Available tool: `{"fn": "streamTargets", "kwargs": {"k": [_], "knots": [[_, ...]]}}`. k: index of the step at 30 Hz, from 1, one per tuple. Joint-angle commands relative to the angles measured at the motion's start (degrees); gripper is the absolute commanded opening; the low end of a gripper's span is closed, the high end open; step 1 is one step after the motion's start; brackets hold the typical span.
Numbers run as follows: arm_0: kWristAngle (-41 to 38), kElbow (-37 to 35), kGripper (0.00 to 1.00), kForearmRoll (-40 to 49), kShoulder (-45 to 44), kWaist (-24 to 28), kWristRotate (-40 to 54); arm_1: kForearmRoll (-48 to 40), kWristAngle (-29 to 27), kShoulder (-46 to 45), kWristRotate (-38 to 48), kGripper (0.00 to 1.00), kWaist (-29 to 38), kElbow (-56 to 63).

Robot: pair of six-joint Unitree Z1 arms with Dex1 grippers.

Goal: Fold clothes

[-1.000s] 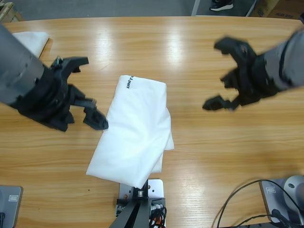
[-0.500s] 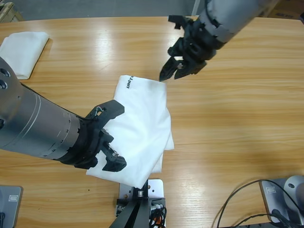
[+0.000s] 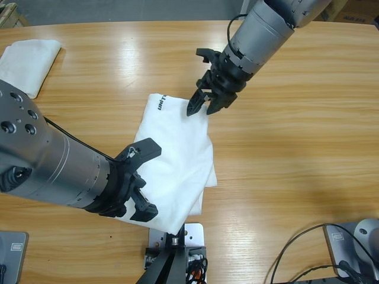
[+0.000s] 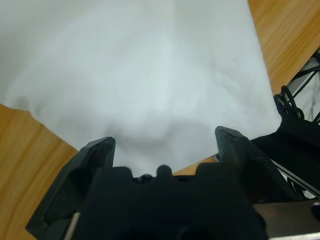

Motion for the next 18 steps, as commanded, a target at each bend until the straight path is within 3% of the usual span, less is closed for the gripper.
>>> {"fn": "streamTargets", "kwargs": {"k": [1,3,5,7,10,11,12,13,14,15,18], "knots": [[-1.1,1.9,0.784,-1.1,3.7,-1.6,0.5,-2.6,-0.3,3.3,-0.5,0.773,-2.8,4.3],[-1.1,1.9,0.784,-1.1,3.8,-2.1,0.4,-3.7,0.7,3.8,-0.6,0.756,-3.2,4.3],[-1.1,1.9,0.784,-1.1,3.8,-2.2,0.4,-5.1,2.7,4.6,-1.5,0.607,-4.0,4.3],[-1.1,1.9,0.784,-1.1,3.9,-2.2,0.4,-5.4,3.8,5.1,-2.6,0.387,-4.4,4.2],[-1.1,1.9,0.784,-1.2,4.4,-2.2,0.4,-5.4,4.4,5.6,-2.7,0.359,-4.5,4.9],[-1.1,1.9,0.784,-1.4,4.4,-2.2,0.4,-5.4,4.6,5.9,-2.7,0.292,-4.5,5.2],[-1.1,1.9,0.784,-1.6,4.5,-2.2,0.4,-5.4,4.7,6.2,-3.2,0.144,-4.5,5.4],[-1.1,1.9,0.779,-1.7,4.7,-2.2,0.3,-5.4,5.0,6.4,-4.1,0.099,-4.5,5.5],[-1.4,1.9,0.716,-1.9,5.0,-2.2,0.3,-5.3,5.3,6.5,-5.4,0.010,-4.5,5.3],[-2.3,1.8,0.600,-2.3,5.5,-2.2,0.3,-5.3,5.4,6.5,-6.8,0.000,-4.5,5.3],[-3.0,1.6,0.563,-2.4,7.3,-2.7,0.7,-5.3,5.9,6.7,-9.9,0.000,-4.5,4.9]]}}
